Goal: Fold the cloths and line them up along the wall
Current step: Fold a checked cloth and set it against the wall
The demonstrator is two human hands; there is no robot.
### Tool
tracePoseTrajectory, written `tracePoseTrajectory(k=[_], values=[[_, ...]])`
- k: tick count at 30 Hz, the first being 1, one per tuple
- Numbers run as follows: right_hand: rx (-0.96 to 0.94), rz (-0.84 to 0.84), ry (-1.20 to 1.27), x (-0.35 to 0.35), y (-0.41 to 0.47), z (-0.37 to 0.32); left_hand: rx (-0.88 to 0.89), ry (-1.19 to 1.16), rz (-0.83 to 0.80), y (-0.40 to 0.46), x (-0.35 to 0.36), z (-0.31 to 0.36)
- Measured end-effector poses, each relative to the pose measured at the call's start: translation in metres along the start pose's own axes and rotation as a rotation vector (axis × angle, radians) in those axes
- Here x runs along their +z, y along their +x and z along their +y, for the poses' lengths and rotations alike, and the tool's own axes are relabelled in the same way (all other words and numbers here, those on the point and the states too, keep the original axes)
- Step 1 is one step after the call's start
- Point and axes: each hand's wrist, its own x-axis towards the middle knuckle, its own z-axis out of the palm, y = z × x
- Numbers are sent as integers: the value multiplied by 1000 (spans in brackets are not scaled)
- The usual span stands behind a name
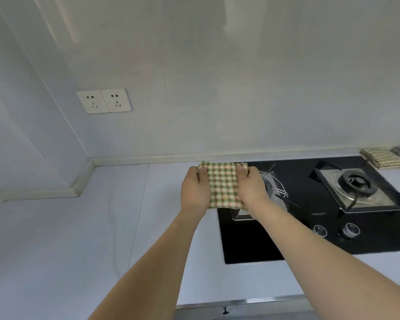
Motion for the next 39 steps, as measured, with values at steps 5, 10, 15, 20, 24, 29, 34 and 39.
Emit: tracePoseTrajectory(k=[5, 10, 15, 20, 24, 29, 34, 39], values=[[79, 7, 53, -59, 25, 2, 2, 3, -41, -8, 57, 26], [76, -22, 65, -138, 59, 14, 21, 29, -60, -20, 134, 52], [84, -6, 39, -211, 100, 31, 7, 63, -88, -35, 212, 77], [131, -7, 50, -255, 132, 49, 9, 125, -126, -30, 265, 90], [190, 61, 78, -298, 148, 68, 11, 146, -226, -26, 322, 91], [232, 145, 60, -377, 181, 97, 25, 111, -327, -40, 412, 101], [197, 135, 67, -460, 224, 115, -84, 23, -351, -48, 505, 119], [261, 107, 67, -534, 258, 132, -159, 87, -373, -62, 577, 132]])
